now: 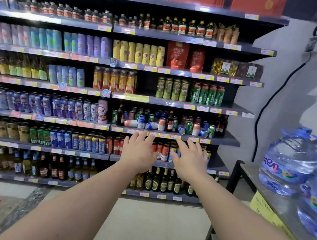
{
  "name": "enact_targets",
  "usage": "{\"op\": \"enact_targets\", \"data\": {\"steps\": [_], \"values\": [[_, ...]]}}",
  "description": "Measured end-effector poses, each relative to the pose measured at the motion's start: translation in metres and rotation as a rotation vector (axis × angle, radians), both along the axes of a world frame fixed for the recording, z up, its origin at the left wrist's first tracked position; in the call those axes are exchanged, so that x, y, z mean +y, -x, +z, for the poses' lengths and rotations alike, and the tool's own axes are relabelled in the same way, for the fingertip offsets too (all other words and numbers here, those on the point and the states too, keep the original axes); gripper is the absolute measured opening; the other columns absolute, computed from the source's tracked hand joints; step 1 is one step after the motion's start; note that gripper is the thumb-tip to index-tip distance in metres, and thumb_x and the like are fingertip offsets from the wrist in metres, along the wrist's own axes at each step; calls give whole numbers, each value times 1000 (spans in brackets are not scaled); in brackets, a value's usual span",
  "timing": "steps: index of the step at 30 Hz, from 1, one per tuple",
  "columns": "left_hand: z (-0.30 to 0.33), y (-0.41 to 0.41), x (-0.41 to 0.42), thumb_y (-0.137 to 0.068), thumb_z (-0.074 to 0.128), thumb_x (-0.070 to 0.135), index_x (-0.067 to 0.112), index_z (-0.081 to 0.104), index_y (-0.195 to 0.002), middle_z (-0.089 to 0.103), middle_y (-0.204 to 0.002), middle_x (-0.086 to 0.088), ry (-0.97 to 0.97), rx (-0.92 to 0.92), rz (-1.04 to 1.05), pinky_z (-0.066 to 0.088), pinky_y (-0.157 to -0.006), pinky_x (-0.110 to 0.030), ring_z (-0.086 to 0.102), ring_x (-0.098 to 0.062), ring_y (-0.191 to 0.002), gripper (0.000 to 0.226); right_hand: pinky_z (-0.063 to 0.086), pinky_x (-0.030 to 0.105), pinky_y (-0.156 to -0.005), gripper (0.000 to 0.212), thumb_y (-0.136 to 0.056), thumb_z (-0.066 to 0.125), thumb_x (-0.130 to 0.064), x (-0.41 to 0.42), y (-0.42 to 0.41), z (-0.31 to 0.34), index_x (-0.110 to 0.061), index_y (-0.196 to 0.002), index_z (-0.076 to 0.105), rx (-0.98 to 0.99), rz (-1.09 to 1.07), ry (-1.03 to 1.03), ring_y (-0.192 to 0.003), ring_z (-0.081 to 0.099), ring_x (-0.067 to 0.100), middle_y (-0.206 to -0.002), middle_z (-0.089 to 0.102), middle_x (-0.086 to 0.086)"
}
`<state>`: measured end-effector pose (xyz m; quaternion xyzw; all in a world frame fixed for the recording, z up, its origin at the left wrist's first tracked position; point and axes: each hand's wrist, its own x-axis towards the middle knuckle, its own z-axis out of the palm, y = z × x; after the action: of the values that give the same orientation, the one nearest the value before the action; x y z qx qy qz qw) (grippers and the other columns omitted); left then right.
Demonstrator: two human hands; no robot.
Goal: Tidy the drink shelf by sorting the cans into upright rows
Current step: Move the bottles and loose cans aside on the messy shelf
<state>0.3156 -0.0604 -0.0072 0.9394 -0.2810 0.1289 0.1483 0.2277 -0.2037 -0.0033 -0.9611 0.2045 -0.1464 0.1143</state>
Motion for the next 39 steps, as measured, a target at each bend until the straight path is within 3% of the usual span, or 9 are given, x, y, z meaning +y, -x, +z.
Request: {"op": "enact_targets", "data": {"steps": [14,23,34,39], "values": [[-15,-188,-153,-95,44,52,26,25,-150,21,-159,-2,20,44,49,15,-118,-47,12,-26,-148,64,5,48,-119,56,-101,32,-47,-166,-197,-7,-36,-152,14,76,36,-3,-149,3,27,-162,9,3],[-39,-295,-206,-95,45,52,26,26,-150,22,-159,-1,25,71,115,16,-119,-46,13,-23,-148,63,11,47,-119,57,-100,33,-49,-239,-312,-42,-35,-152,15,109,110,-26,-148,7,26,-161,13,2],[-73,-450,-288,-94,48,50,21,27,-150,24,-158,-5,48,164,2,21,-117,-43,20,-25,-146,67,19,43,-117,58,-99,35,-48,-320,-438,-67,-33,-152,15,153,33,-50,-147,15,24,-160,17,3],[-79,-499,-323,-91,57,46,18,33,-149,29,-156,-4,130,199,-79,24,-115,-39,25,-25,-143,68,27,41,-113,61,-97,43,-47,-347,-479,-74,-29,-151,22,67,10,-77,-142,25,25,-155,29,3]]}}
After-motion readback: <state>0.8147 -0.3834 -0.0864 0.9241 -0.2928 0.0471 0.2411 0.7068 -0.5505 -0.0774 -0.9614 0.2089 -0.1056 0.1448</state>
